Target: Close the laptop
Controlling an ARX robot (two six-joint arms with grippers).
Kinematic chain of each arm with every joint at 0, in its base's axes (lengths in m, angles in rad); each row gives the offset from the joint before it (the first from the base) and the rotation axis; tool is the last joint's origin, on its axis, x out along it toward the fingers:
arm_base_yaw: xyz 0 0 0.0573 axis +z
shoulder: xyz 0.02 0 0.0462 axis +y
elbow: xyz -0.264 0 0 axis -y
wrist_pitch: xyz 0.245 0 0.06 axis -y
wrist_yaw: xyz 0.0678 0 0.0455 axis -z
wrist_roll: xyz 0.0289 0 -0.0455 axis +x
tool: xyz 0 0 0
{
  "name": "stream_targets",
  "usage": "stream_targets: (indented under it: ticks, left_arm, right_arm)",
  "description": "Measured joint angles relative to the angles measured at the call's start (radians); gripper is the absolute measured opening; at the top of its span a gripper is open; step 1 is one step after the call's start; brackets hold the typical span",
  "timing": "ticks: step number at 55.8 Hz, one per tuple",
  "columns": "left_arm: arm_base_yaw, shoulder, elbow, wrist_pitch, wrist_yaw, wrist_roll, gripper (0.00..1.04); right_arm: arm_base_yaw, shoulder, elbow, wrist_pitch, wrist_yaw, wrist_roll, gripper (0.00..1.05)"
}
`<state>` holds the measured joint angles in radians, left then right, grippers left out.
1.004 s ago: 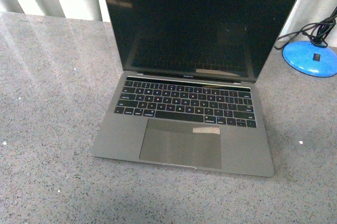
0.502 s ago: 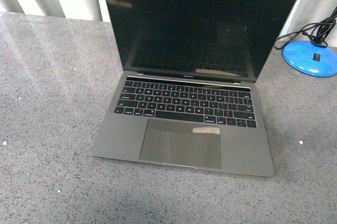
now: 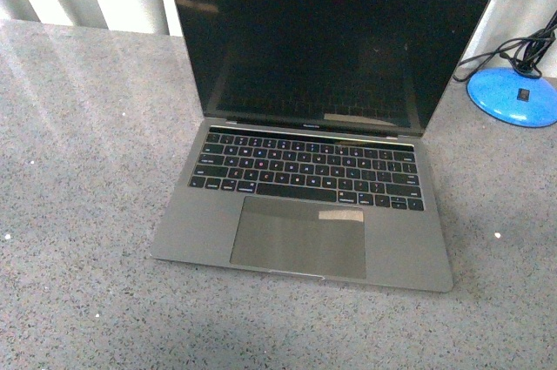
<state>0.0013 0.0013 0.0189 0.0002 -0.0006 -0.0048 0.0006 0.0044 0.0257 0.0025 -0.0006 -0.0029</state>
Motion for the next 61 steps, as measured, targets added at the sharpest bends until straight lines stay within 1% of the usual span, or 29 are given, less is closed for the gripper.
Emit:
stream_targets:
  ticks: [2,4,5,6,7,8,9,10,12,15,16,17,18,19,20,21,23,26,31,33,35,41,47,50,53,55,58,60,61]
  left_arm:
    - [0.000,0.000,0.000,0.000,0.000,0.000,0.98]
    - [0.000,0.000,0.000,0.000,0.000,0.000,0.98]
    - [0.000,0.000,0.000,0.000,-0.001,0.000,0.98]
    - [0.000,0.000,0.000,0.000,-0.002,0.000,0.98]
    - [0.000,0.000,0.000,0.000,-0.001,0.000,0.98]
    - [0.000,0.000,0.000,0.000,0.000,0.000,0.98]
    - [0.000,0.000,0.000,0.000,0.003,0.000,0.98]
    - [0.000,0.000,0.000,0.000,0.003,0.000,0.98]
    - [0.000,-0.001,0.000,0.000,-0.001,0.000,0.98]
    - [0.000,0.001,0.000,0.000,0.000,0.000,0.98]
    - [-0.013,0.013,0.004,-0.013,-0.040,-0.013,0.98]
    - [-0.039,0.038,0.021,-0.062,-0.142,-0.060,0.98]
    - [-0.096,0.100,0.061,-0.158,-0.303,-0.155,0.98]
    - [-0.131,0.150,0.088,-0.213,-0.409,-0.219,0.98]
    - [-0.173,0.228,0.116,-0.282,-0.564,-0.319,0.98]
    - [-0.185,0.264,0.123,-0.312,-0.650,-0.370,0.98]
    - [-0.195,0.315,0.119,-0.328,-0.790,-0.495,0.98]
    - [-0.182,0.334,0.119,-0.280,-0.898,-0.585,0.98]
    - [-0.174,0.370,0.122,-0.159,-0.888,-0.581,0.98]
    - [-0.175,0.397,0.122,-0.120,-0.866,-0.565,0.98]
    - [-0.174,0.440,0.122,-0.056,-0.823,-0.525,0.98]
    - [-0.159,0.529,0.122,0.079,-0.750,-0.453,0.98]
    - [-0.152,0.656,0.130,0.227,-0.626,-0.366,0.98]
    - [-0.154,0.757,0.159,0.335,-0.560,-0.301,0.98]
    - [-0.158,0.819,0.185,0.396,-0.534,-0.269,0.98]
    - [-0.165,0.880,0.209,0.450,-0.493,-0.237,0.98]
    - [-0.175,0.942,0.232,0.501,-0.460,-0.198,0.98]
    - [-0.185,1.005,0.255,0.546,-0.414,-0.168,0.98]
    - [-0.188,1.017,0.261,0.552,-0.409,-0.164,0.98]
  right_arm:
    - [0.000,0.000,0.000,0.000,0.000,0.000,0.95]
    - [-0.007,0.010,0.005,-0.015,-0.026,-0.010,0.95]
    - [-0.027,0.033,0.026,-0.074,-0.077,-0.027,0.95]
    - [-0.054,0.073,0.055,-0.149,-0.179,-0.054,0.95]
    - [-0.068,0.099,0.071,-0.185,-0.216,-0.069,0.95]
    - [-0.108,0.186,0.114,-0.294,-0.332,-0.127,0.95]
    - [-0.127,0.235,0.135,-0.349,-0.377,-0.145,0.95]
    - [-0.145,0.299,0.153,-0.411,-0.448,-0.180,0.95]
    - [-0.157,0.363,0.154,-0.448,-0.520,-0.220,0.95]
    - [-0.163,0.382,0.156,-0.449,-0.544,-0.251,0.95]
    - [-0.166,0.383,0.157,-0.447,-0.546,-0.261,0.95]
    - [-0.170,0.384,0.158,-0.446,-0.551,-0.271,0.95]
    - [-0.172,0.384,0.158,-0.441,-0.554,-0.279,0.95]
    - [-0.173,0.387,0.158,-0.436,-0.554,-0.285,0.95]
    - [-0.175,0.395,0.158,-0.423,-0.554,-0.296,0.95]
    - [-0.177,0.401,0.158,-0.411,-0.553,-0.301,0.95]
    - [-0.180,0.425,0.159,-0.368,-0.547,-0.322,0.95]
    - [-0.187,0.491,0.163,-0.288,-0.535,-0.357,0.95]
    - [-0.210,0.648,0.188,-0.130,-0.501,-0.456,0.95]
    - [-0.222,0.718,0.204,-0.079,-0.489,-0.503,0.95]
    - [-0.230,0.789,0.212,-0.032,-0.476,-0.549,0.95]
    - [-0.229,0.895,0.222,0.030,-0.470,-0.621,0.95]
    - [-0.208,0.991,0.254,0.094,-0.460,-0.679,0.95]
    - [-0.182,1.057,0.285,0.138,-0.447,-0.700,0.95]
    - [-0.163,1.098,0.308,0.168,-0.439,-0.708,0.95]
    - [-0.143,1.139,0.339,0.183,-0.425,-0.710,0.95]
    - [-0.122,1.181,0.370,0.212,-0.407,-0.711,0.95]
    - [-0.101,1.221,0.405,0.233,-0.393,-0.716,0.95]
    - [-0.097,1.229,0.412,0.237,-0.391,-0.716,0.95]
